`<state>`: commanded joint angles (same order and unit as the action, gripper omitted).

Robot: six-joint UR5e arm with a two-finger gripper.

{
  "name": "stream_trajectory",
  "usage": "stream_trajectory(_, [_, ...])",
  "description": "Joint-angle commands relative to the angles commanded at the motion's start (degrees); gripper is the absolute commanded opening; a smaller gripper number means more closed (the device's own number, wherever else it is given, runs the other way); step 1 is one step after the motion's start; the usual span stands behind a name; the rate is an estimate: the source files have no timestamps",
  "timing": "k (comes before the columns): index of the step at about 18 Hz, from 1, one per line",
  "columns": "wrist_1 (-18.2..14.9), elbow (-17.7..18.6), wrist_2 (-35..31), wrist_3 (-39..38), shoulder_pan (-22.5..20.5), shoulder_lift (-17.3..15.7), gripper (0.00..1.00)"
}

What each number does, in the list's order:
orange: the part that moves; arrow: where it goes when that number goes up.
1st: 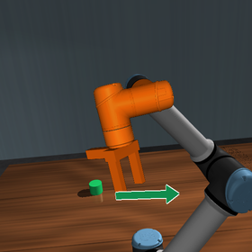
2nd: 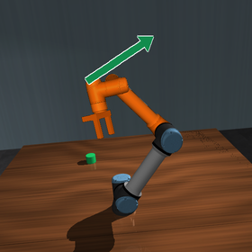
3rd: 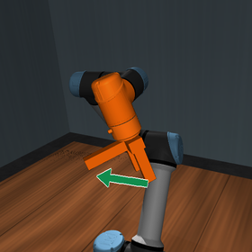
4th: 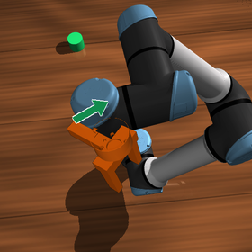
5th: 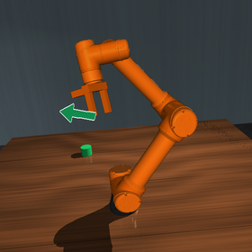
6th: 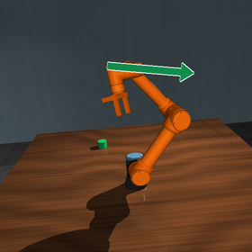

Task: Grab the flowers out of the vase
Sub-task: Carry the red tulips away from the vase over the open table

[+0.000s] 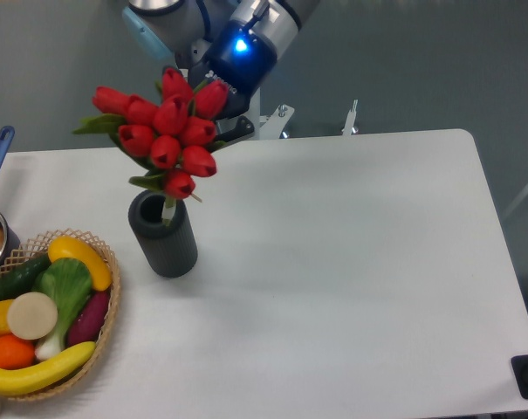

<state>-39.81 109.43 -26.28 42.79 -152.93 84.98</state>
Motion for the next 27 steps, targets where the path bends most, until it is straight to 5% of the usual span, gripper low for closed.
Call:
stream_trajectory(4, [0.18,-2.55,-4.46,4.32,-0.09,3.17,0.00])
stream_trajectory(14, [-0.17,-8.97,-36.80,5.46,0.18,11.25,0.00])
stream_trajectory(21, [-0.88,-11.34,-47.18,5.90,0.18,17.58,0.00])
stream_trajectory(27, [-9.93,-15.21,-52.38,7.31,0.26,20.48,0.00])
